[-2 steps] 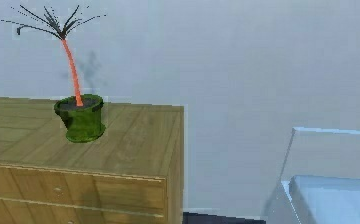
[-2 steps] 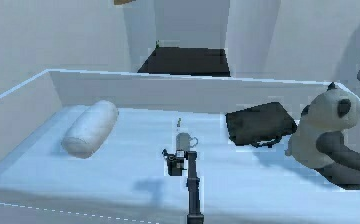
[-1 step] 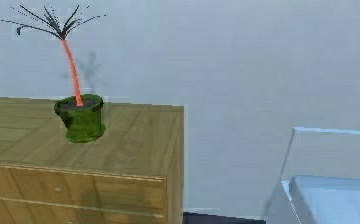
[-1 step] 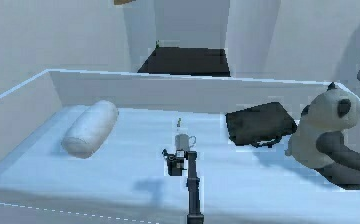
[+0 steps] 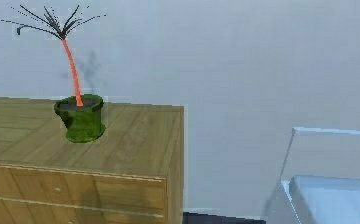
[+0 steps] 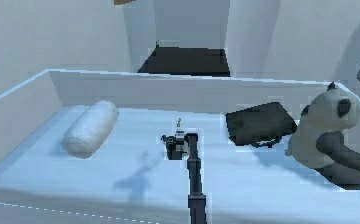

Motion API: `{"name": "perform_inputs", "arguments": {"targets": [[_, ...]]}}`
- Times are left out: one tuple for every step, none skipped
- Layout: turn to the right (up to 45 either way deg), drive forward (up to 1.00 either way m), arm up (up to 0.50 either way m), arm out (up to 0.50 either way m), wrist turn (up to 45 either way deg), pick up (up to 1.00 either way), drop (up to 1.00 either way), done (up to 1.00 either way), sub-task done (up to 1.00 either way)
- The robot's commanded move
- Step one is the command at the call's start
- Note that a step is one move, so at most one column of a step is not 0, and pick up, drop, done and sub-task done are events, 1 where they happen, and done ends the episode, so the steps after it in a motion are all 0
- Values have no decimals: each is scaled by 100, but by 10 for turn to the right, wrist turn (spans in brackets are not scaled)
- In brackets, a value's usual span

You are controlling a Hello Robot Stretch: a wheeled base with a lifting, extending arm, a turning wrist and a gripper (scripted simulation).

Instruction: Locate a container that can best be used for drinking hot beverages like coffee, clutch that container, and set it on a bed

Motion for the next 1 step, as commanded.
{"name": "perform_inputs", "arguments": {"targets": [[0, 0, 0, -8, 0, 0, 0, 0, 0]]}}
